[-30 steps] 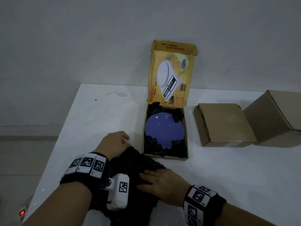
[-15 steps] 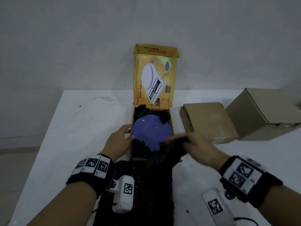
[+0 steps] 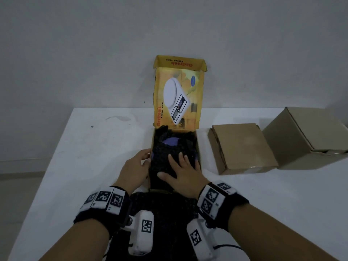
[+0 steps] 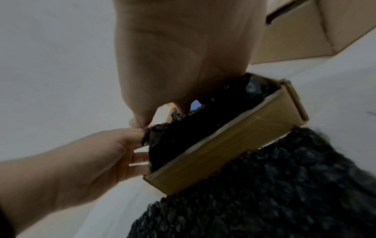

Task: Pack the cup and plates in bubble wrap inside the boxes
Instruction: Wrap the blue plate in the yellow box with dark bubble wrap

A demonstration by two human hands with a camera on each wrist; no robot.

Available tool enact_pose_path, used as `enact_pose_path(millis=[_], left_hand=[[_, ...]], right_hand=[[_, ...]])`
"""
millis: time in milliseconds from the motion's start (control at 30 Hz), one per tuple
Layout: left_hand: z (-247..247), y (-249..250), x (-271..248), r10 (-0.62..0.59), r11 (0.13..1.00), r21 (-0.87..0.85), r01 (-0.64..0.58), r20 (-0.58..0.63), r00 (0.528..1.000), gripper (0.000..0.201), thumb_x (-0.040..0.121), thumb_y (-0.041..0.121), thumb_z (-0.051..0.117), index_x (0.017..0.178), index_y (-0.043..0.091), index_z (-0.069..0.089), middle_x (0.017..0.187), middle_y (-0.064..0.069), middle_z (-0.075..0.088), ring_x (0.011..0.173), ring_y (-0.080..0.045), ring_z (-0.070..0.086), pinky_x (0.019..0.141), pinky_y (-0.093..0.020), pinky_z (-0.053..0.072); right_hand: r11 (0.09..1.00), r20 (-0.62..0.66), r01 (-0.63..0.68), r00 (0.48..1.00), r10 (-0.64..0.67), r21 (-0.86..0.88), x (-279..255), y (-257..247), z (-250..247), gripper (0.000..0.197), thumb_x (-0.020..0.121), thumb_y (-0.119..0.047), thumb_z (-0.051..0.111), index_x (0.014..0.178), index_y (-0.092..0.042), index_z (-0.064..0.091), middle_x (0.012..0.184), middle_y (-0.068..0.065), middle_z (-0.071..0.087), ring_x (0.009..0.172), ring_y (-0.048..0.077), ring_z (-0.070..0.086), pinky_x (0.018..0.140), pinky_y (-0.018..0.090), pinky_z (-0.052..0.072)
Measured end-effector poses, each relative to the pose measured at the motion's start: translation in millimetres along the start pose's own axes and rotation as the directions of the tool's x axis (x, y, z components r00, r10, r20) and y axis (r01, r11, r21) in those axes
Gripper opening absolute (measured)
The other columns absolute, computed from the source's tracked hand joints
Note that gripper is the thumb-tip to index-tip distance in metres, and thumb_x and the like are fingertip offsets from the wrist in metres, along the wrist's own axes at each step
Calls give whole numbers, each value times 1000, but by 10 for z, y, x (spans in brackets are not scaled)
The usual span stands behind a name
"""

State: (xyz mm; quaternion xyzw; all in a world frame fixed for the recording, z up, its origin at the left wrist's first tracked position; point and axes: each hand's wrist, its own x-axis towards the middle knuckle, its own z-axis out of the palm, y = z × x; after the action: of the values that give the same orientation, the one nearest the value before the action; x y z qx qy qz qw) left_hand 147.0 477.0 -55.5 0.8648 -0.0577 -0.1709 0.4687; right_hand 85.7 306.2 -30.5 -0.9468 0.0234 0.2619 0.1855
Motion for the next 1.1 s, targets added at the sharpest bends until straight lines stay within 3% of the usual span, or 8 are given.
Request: enact_pose_path(millis=[133,267,433,567,633,700,1000,1100], left_hand=[[-1,2,-23,-7,999,-42,8,2,1000,35,95,29,49,129,38,51,124,1,61,106,-21,61,89,-45,52],[-7,-10,-25,-13,1000,-1,13,37,999,45,88,30,62,130,40,48,127,3,59,105,-22,63,90,-43,52],[-28,-21,-2,-15,999,40,13,43,999,53,84,27,67,131,37,48,128,4,59,94,-16,67,88,-40,53],[-39,-36,10,0,1000,22,-1,46,999,53,82,26,69,129,40,49,127,4,59,93,-16,67,87,-40,54],[-52,-54,13,1,999,33,-3,55,998,52,82,27,69,128,43,48,127,5,59,98,-18,66,88,-40,53],[-54,-61,12,1,999,50,-4,53,999,52,82,26,69,127,42,48,127,5,59,99,-19,65,88,-39,53],[-4,-25,10,-9,998,58,7,33,999,53,82,19,68,128,36,50,127,3,60,92,-21,67,85,-41,54],[3,-17,-3,-8,999,45,6,36,999,54,83,16,67,131,33,49,128,2,59,89,-20,68,84,-41,54]], right_hand=[[999,-76,20,997,-23,-34,151,5,-32,67,88,-71,9,148,-44,-6,158,0,-18,145,21,-19,114,51,-13],[975,10,-7,1000,9,-222,308,76,8,77,82,-79,15,145,-46,-15,153,2,-31,141,26,-29,114,51,-15],[961,22,20,1000,-14,-275,414,144,28,94,60,-88,-2,143,-46,-19,152,4,-33,140,25,-31,112,49,-17],[984,31,30,999,-25,-176,376,72,-85,88,76,-84,21,147,-44,-11,155,4,-26,142,24,-25,113,51,-14],[994,96,68,994,-60,-83,325,64,-182,97,73,-83,40,147,-44,-10,156,2,-26,142,22,-26,113,53,-14],[980,141,125,985,-103,-158,299,101,-215,109,68,-80,52,147,-43,-13,155,2,-27,141,22,-27,113,56,-14],[887,108,120,991,-80,-446,348,92,-112,96,83,-68,46,148,-33,-15,156,9,-23,144,27,-19,111,61,-11],[944,221,117,974,-48,-310,341,79,-281,87,86,-65,45,149,-38,-9,157,5,-23,145,24,-18,112,59,-13]])
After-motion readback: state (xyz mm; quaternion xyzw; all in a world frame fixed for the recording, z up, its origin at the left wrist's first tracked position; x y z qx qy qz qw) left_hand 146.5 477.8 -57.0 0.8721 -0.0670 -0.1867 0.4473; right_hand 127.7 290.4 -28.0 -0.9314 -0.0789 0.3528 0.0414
